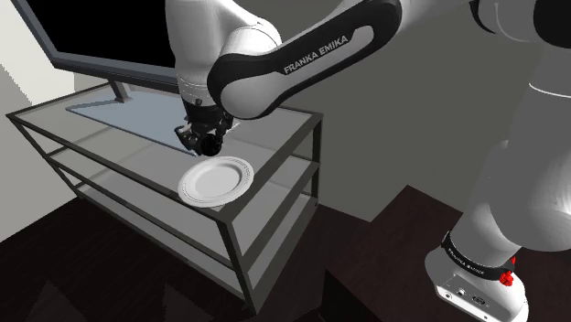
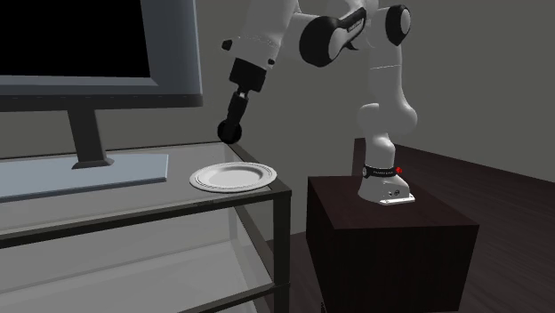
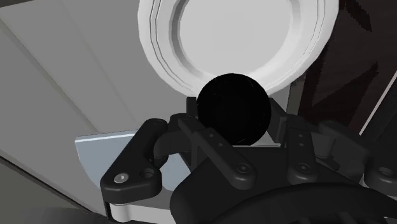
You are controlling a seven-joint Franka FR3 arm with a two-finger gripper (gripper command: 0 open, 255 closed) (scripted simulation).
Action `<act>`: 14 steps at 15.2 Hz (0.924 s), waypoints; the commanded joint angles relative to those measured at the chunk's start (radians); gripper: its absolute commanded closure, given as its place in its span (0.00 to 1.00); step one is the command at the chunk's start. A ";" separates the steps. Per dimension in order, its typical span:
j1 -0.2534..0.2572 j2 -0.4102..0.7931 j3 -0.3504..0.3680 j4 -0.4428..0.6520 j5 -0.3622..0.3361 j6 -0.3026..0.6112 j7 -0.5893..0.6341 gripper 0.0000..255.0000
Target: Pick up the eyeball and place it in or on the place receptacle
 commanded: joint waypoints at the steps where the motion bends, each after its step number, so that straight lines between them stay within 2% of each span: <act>1: 0.015 0.010 0.007 0.004 -0.015 -0.001 0.031 1.00; 14: 0.021 0.068 -0.008 -0.095 -0.086 0.142 0.106 1.00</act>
